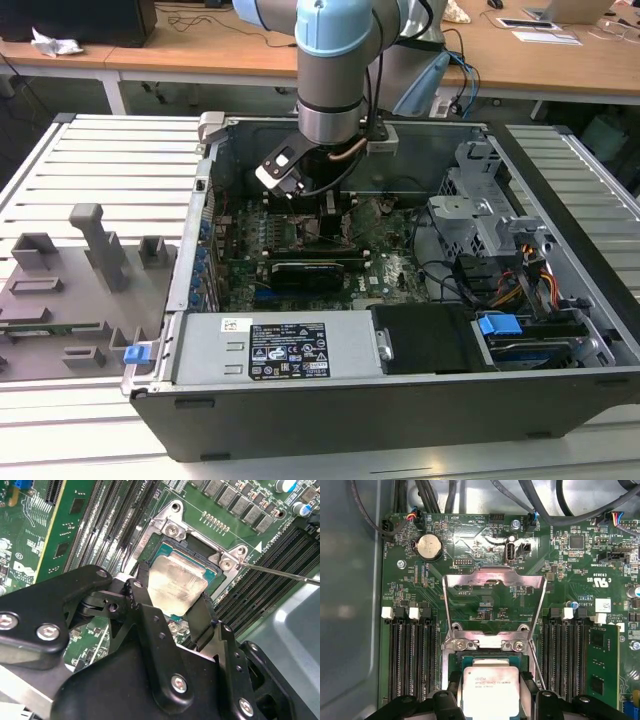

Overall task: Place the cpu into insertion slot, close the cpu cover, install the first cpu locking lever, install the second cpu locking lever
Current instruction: 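Place the cpu into insertion slot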

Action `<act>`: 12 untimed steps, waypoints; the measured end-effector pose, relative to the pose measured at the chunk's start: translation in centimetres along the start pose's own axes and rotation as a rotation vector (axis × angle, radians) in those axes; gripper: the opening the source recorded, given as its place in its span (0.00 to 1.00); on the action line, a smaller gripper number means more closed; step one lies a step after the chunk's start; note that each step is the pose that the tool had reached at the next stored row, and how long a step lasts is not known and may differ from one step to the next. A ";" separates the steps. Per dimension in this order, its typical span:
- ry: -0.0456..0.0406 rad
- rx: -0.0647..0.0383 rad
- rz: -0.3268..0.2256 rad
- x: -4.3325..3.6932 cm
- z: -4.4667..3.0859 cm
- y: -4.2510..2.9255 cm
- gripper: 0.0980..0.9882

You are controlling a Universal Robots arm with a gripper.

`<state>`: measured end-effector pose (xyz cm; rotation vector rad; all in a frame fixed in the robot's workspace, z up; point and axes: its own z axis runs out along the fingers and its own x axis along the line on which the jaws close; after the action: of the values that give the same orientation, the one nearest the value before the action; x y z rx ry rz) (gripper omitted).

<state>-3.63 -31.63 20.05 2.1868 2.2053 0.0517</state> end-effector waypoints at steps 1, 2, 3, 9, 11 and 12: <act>0.0001 0.000 0.000 0.00 0.01 0.00 0.51; -0.0001 0.000 0.000 0.00 0.02 0.00 0.58; -0.0001 0.000 0.000 0.00 0.02 0.00 0.58; 0.0001 0.000 0.000 0.00 -0.29 0.01 0.58; -0.0001 0.000 0.000 0.00 -0.77 0.04 0.58; 0.0000 0.000 0.000 0.00 -1.07 0.05 0.58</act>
<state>-3.63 -31.63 21.12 2.1868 2.2053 0.0517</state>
